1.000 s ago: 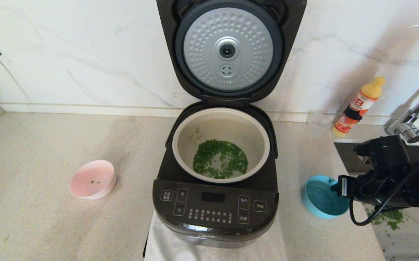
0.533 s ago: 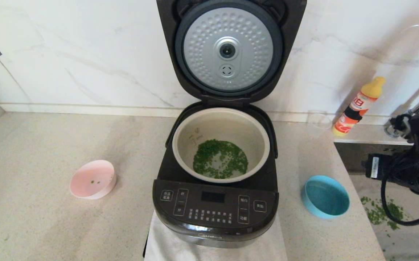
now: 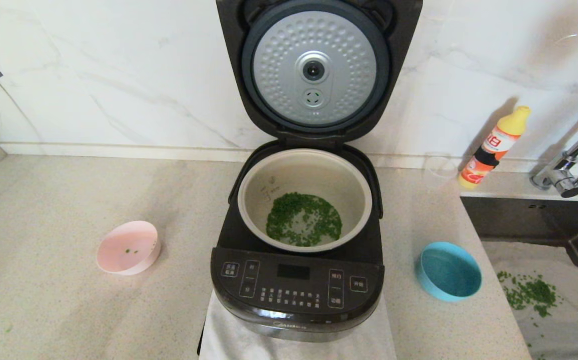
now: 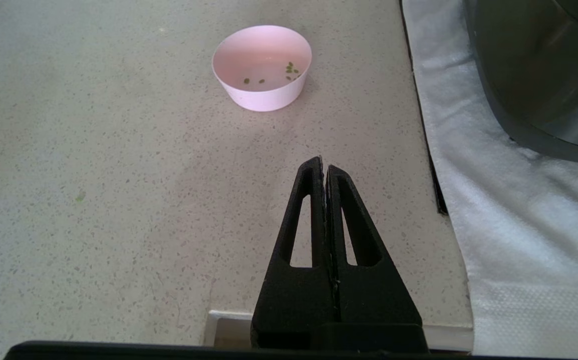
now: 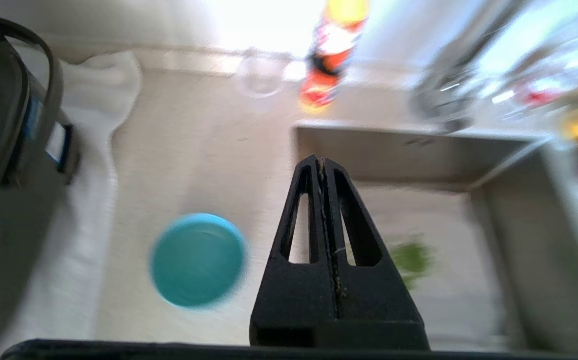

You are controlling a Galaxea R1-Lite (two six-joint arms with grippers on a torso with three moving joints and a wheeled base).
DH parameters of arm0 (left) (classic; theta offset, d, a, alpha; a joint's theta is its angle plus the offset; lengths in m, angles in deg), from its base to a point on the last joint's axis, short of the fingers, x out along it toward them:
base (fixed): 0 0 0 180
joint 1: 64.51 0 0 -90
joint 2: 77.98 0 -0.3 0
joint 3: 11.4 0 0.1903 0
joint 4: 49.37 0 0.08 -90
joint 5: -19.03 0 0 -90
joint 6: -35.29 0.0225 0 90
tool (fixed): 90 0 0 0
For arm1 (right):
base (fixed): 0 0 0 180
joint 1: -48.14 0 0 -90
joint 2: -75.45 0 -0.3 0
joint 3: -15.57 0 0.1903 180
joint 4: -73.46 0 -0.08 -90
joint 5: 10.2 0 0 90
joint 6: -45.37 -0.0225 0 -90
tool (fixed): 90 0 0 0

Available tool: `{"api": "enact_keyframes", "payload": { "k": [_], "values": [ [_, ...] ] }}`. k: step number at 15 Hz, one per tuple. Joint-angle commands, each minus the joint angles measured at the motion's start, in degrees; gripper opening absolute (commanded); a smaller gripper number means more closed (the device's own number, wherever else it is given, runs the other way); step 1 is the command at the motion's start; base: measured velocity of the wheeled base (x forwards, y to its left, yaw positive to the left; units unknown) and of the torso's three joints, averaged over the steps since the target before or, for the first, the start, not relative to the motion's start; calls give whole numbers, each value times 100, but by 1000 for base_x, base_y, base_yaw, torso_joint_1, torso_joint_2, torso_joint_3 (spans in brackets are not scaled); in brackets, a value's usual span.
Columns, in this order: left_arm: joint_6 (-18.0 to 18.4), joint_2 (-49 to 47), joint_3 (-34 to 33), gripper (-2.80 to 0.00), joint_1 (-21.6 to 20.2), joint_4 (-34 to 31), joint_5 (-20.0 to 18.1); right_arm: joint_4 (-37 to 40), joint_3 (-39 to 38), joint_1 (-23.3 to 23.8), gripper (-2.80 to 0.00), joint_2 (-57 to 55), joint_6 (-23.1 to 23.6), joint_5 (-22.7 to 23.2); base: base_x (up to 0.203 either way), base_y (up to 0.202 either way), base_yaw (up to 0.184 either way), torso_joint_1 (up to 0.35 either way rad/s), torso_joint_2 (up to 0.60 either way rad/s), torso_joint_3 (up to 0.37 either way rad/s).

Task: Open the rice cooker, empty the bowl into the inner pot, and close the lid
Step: Close the rice cooker

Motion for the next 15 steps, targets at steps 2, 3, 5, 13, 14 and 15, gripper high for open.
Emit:
{"api": "enact_keyframes", "payload": {
  "k": [2,3,5,13,14,15],
  "values": [
    [2,-7,-44,-280,-3,2,0,380,-626,367,-280,1943,515,-230,0,0,0,0,0,0],
    [2,-7,-52,-280,-3,2,0,457,-854,647,-280,2306,628,-205,0,0,0,0,0,0],
    [2,-7,-44,-280,-3,2,0,554,-1211,938,-280,3009,705,-14,0,0,0,0,0,0],
    [2,-7,-44,-280,-3,2,0,577,-3705,1336,-280,4943,181,870,0,0,0,0,0,0],
    [2,-7,-44,-280,-3,2,0,551,-4011,1341,-280,5067,110,1080,0,0,0,0,0,0],
    [2,-7,-44,-280,-3,2,0,344,-4233,1345,-280,5073,33,1236,0,0,0,0,0,0]
  ]
}}
